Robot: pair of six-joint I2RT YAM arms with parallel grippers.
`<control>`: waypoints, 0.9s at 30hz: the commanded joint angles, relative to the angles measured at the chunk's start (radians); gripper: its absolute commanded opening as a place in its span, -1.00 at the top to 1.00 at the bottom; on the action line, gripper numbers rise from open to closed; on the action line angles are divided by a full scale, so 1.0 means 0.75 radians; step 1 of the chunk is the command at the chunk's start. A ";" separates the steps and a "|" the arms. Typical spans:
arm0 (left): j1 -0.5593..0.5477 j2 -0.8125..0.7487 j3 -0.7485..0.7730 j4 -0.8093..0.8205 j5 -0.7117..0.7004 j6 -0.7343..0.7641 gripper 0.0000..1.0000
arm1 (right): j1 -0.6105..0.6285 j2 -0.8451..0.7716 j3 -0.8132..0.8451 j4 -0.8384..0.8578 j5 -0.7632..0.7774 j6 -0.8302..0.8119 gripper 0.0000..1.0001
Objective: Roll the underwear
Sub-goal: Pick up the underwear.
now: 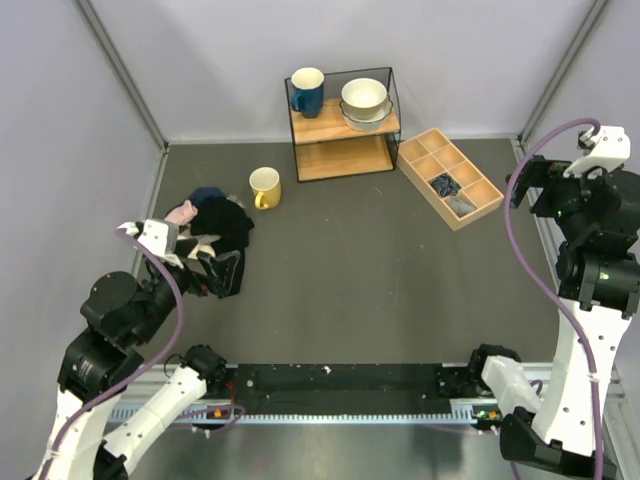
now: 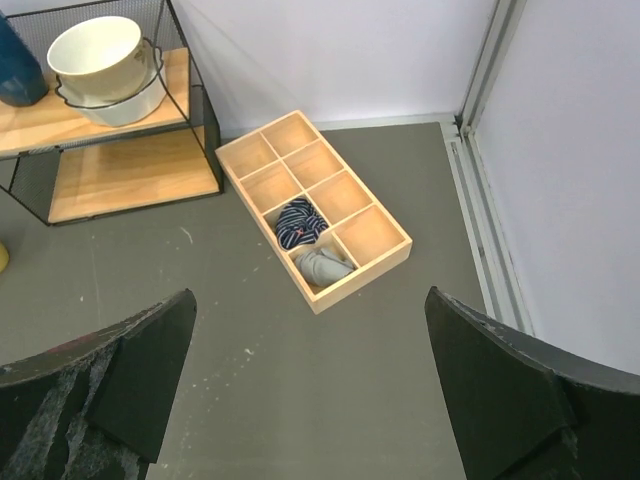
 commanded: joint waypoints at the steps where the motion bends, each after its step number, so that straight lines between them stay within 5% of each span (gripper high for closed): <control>1: 0.007 -0.006 -0.021 0.058 0.012 0.028 -0.98 | 0.001 0.005 0.000 0.038 -0.024 0.001 -0.98; 7: 0.007 0.023 -0.107 0.133 -0.005 0.014 -0.98 | 0.001 0.032 -0.104 0.056 -0.347 -0.056 -0.98; 13: 0.022 0.155 -0.201 0.248 -0.019 -0.003 -0.98 | 0.015 0.073 -0.312 0.107 -0.936 -0.230 -0.98; 16: 0.168 0.260 -0.259 0.350 0.105 -0.056 -0.97 | 0.143 0.132 -0.437 0.197 -0.992 -0.234 -0.98; 20: 0.644 0.401 -0.365 0.508 0.579 -0.217 -0.94 | 0.213 0.169 -0.560 0.301 -0.990 -0.285 -0.98; 23: 0.817 0.524 -0.386 0.555 0.609 -0.244 -0.84 | 0.213 0.189 -0.638 0.391 -1.020 -0.294 -0.98; 27: 0.840 0.671 -0.349 0.547 0.432 -0.146 -0.73 | 0.213 0.179 -0.679 0.392 -0.986 -0.312 -0.98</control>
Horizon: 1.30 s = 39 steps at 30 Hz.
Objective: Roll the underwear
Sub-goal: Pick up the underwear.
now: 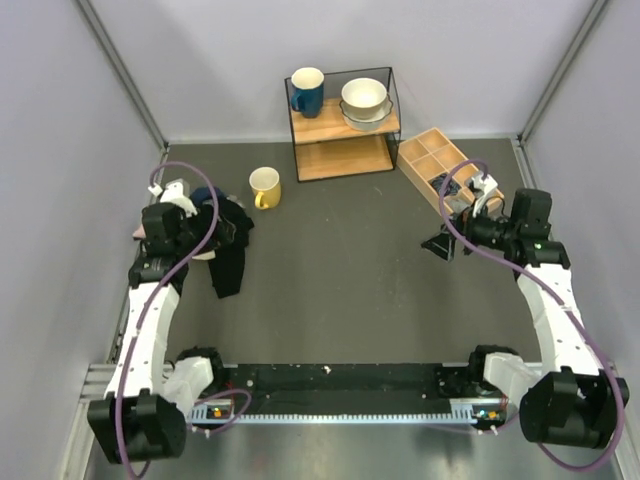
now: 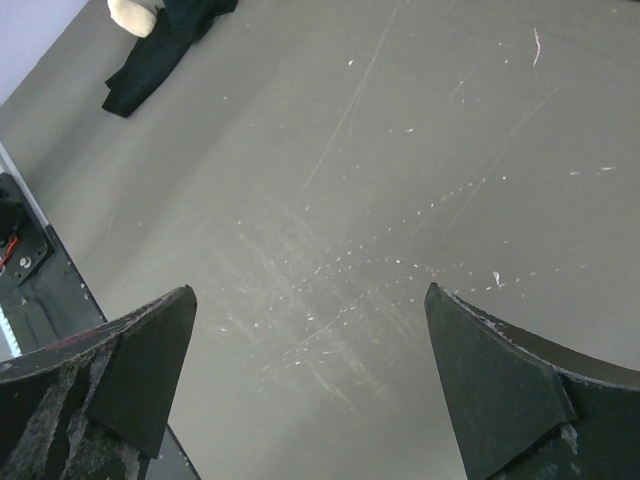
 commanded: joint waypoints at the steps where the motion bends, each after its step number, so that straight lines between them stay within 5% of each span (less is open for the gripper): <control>1: 0.022 0.147 0.042 0.123 -0.099 0.068 -0.70 | 0.005 -0.038 -0.001 0.115 -0.056 -0.045 -0.98; 10: 0.034 0.620 0.334 0.062 -0.249 0.246 -0.36 | 0.060 -0.094 0.001 0.079 -0.044 -0.043 -0.98; 15: 0.059 0.732 0.473 0.070 -0.525 0.324 -0.36 | 0.086 -0.082 0.003 0.062 -0.032 -0.059 -0.98; 26: 0.130 1.264 0.898 -0.109 -0.578 0.377 -0.19 | 0.119 -0.043 0.009 0.040 -0.028 -0.078 -0.98; 30: 0.130 1.426 1.040 -0.234 -0.593 0.379 0.31 | 0.119 -0.035 0.007 0.034 -0.028 -0.094 -0.98; 33: 0.132 1.432 1.077 -0.261 -0.589 0.377 1.00 | 0.119 -0.030 0.007 0.029 -0.028 -0.098 -0.98; 39: 0.130 1.101 0.975 -0.198 -0.493 0.336 1.00 | 0.119 -0.043 0.007 0.023 -0.036 -0.104 -0.98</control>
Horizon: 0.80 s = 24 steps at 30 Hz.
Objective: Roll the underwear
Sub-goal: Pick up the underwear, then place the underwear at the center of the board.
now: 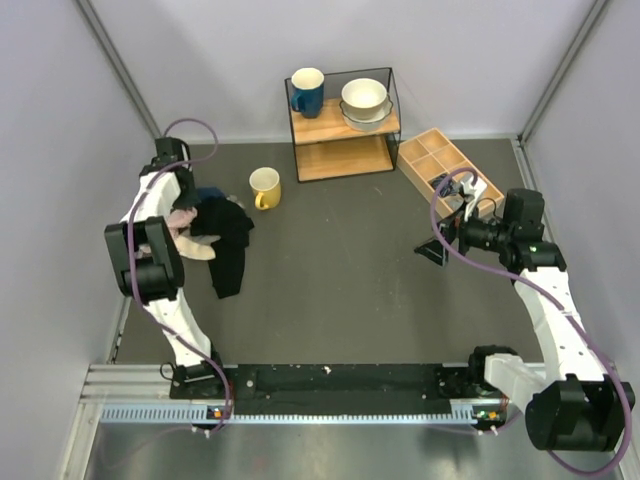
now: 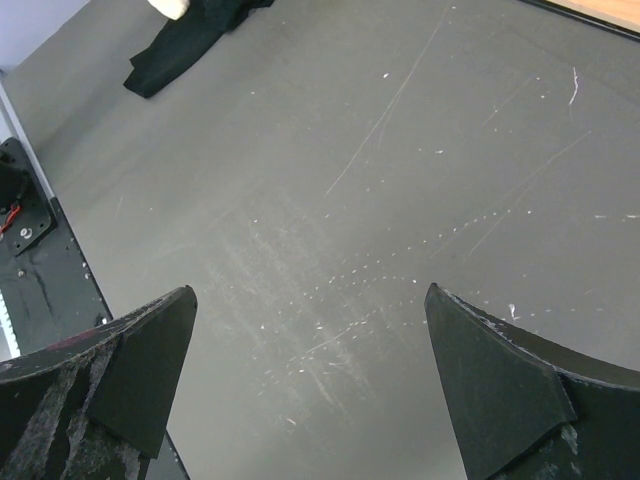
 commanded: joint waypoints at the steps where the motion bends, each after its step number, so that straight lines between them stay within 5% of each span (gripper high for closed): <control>1: -0.001 -0.445 -0.056 0.062 0.075 -0.049 1.00 | 0.013 -0.015 0.020 0.004 -0.025 -0.034 -0.98; 9: -0.042 -1.115 -0.220 0.191 0.458 -0.164 1.00 | 0.054 -0.023 0.014 0.002 -0.037 -0.046 -0.98; 15: -0.247 -1.267 -0.059 0.136 0.603 -0.237 1.00 | 0.054 -0.032 0.010 0.002 -0.045 -0.077 -0.98; 24: -1.003 -1.155 0.027 0.187 0.704 -0.432 1.00 | 0.056 -0.046 -0.006 0.002 -0.027 -0.142 -0.98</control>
